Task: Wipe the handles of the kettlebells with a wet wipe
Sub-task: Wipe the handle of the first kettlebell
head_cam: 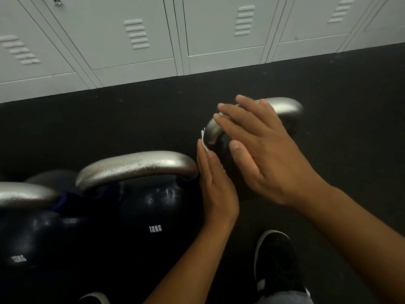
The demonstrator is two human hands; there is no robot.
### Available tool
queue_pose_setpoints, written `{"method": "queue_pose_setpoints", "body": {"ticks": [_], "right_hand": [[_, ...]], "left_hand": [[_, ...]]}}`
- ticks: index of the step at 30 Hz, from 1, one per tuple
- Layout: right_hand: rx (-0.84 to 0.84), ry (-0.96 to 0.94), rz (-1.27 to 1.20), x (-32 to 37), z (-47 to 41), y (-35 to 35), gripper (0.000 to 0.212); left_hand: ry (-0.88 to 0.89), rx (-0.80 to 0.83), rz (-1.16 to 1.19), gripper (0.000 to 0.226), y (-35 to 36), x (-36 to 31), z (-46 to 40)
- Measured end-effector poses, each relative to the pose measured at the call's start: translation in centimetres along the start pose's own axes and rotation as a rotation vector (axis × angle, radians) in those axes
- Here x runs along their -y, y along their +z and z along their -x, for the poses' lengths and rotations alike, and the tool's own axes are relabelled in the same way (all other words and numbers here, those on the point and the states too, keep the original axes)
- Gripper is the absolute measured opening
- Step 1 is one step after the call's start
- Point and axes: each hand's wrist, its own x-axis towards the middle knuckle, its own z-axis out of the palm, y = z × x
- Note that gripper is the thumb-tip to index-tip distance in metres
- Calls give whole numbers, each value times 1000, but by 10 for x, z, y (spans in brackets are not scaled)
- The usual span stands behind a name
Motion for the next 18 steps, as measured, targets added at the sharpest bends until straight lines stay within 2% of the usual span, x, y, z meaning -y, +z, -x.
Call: {"method": "queue_pose_setpoints", "body": {"ticks": [5,10,18], "right_hand": [[-12,3,-25,-2,0,1,54],[-14,9,-41,-2,0,1,53],[-25,16,-59,-2,-1,2,53]], "left_hand": [[77,23,7,70,3,1,14],[-10,-17,6,84,4,6,-6],[16,23,24,72,0,5,6]]}}
